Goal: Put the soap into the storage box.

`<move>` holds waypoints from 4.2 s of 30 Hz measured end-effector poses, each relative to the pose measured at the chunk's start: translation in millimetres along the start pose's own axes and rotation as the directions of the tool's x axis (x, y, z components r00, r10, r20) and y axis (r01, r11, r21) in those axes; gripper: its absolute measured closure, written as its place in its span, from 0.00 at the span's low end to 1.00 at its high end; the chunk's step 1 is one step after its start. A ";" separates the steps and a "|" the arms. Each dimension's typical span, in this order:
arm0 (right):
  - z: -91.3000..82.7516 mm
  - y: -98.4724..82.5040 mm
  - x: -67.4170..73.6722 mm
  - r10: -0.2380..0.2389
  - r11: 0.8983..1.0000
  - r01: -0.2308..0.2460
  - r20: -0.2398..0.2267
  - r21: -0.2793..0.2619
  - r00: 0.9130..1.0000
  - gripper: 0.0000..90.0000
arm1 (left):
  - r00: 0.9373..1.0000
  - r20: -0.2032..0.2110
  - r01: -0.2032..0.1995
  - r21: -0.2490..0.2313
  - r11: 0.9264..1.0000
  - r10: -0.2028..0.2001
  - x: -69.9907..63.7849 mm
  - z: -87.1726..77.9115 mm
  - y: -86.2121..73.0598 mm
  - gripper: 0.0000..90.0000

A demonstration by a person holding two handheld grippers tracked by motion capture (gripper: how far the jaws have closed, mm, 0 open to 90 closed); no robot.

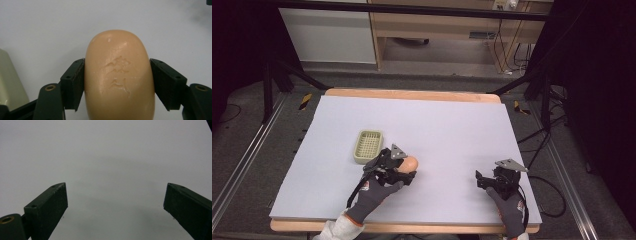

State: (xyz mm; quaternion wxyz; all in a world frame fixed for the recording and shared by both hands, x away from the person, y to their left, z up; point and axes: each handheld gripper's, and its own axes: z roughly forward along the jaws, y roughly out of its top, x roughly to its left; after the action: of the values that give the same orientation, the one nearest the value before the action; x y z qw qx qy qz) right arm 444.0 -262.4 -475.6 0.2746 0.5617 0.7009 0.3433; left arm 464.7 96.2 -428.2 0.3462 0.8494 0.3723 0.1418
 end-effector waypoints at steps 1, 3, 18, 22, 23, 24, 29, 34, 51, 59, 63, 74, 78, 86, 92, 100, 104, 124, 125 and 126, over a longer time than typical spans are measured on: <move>0.0 0.0 0.1 0.001 1.000 -0.001 0.000 0.000 1.000 0.06 | 1.000 0.001 0.003 -0.002 1.000 -0.003 1.8 -2.0 -1.3 0.35; 0.1 0.0 0.2 0.000 1.000 0.000 0.000 -0.001 1.000 0.06 | 1.000 -0.004 0.004 -0.005 1.000 -0.004 4.2 -5.1 -3.8 0.35; -1.1 -0.7 -0.1 0.000 1.000 0.000 -0.010 -0.001 1.000 0.06 | 0.998 -0.027 0.060 -0.047 0.997 -0.062 26.0 -22.4 -6.5 0.35; -0.9 -0.7 0.0 0.000 1.000 0.000 -0.014 -0.003 1.000 0.06 | 0.996 -0.037 0.079 -0.065 0.995 -0.081 32.5 -26.2 -4.9 0.35; -0.7 -0.7 0.0 -0.002 1.000 0.002 -0.014 -0.002 1.000 0.06 | 0.996 -0.038 0.083 -0.070 0.994 -0.086 34.4 -27.3 -4.4 0.35; -0.7 -0.7 0.0 -0.003 1.000 0.003 -0.014 -0.002 1.000 0.06 | 0.995 -0.040 0.086 -0.073 0.994 -0.089 36.3 -28.3 -3.9 0.35; -0.4 -0.6 -0.1 -0.003 1.000 0.003 -0.011 -0.003 1.000 0.06 | 0.992 -0.051 0.110 -0.087 0.990 -0.115 47.6 -33.0 -1.9 0.35; -0.4 -0.4 0.2 -0.004 1.000 0.004 -0.009 -0.002 1.000 0.06 | 0.989 -0.069 0.122 -0.091 0.988 -0.129 58.5 -34.7 -0.5 0.35; 1.5 -0.1 2.6 -0.012 1.000 0.012 -0.005 0.004 1.000 0.06 | 0.977 -0.113 0.168 -0.096 0.981 -0.178 86.8 -34.8 0.8 0.35; 2.4 0.0 3.6 -0.010 1.000 0.010 -0.003 0.008 1.000 0.06 | 0.970 -0.129 0.194 -0.099 0.976 -0.206 99.5 -36.2 -0.2 0.35; 2.5 0.2 3.7 -0.009 1.000 0.009 -0.004 0.009 1.000 0.06 | 0.967 -0.137 0.204 -0.099 0.974 -0.216 104.9 -35.3 -0.9 0.35; 3.9 0.7 4.8 -0.016 1.000 0.016 -0.001 0.010 1.000 0.06 | 0.962 -0.155 0.215 -0.071 0.974 -0.224 118.6 -23.9 -1.4 0.35; 3.9 0.8 5.2 -0.013 1.000 0.013 -0.001 0.010 1.000 0.06 | 0.960 -0.159 0.221 -0.073 0.972 -0.230 123.6 -20.6 0.1 0.35; 3.9 0.9 5.2 -0.012 1.000 0.012 -0.003 0.012 1.000 0.06 | 0.958 -0.168 0.226 -0.058 0.972 -0.233 130.5 -15.9 -2.2 0.35; 3.6 1.0 5.6 -0.010 1.000 0.010 -0.004 0.011 1.000 0.06 | 0.955 -0.172 0.237 -0.044 0.970 -0.241 134.7 -10.7 -6.9 0.35; 3.7 1.1 5.5 -0.009 1.000 0.009 -0.007 0.012 1.000 0.06 | 0.952 -0.174 0.250 -0.029 0.968 -0.251 137.4 -3.1 -10.5 0.35; 4.1 1.0 5.5 -0.011 1.000 0.011 -0.004 0.011 1.000 0.06 | 0.952 -0.185 0.246 -0.018 0.969 -0.245 138.5 -2.2 -11.1 0.35; 4.4 1.1 5.6 -0.011 1.000 0.011 -0.003 0.014 1.000 0.06 | 0.949 -0.190 0.255 -0.007 0.967 -0.251 140.3 7.3 -15.0 0.35; 4.4 1.2 5.7 -0.011 1.000 0.011 -0.003 0.013 1.000 0.06 | 0.948 -0.193 0.255 -0.006 0.967 -0.252 140.2 7.6 -15.0 0.35; 4.4 1.1 5.5 -0.012 1.000 0.012 -0.004 0.013 1.000 0.06 | 0.948 -0.194 0.256 -0.006 0.967 -0.252 140.3 7.7 -15.1 0.35</move>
State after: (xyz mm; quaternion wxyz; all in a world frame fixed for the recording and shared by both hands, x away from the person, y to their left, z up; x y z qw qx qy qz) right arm 446.8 -256.1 -477.4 0.2718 0.5584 0.7070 0.3383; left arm 556.2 202.3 -446.6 0.3156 0.7799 0.5115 0.1744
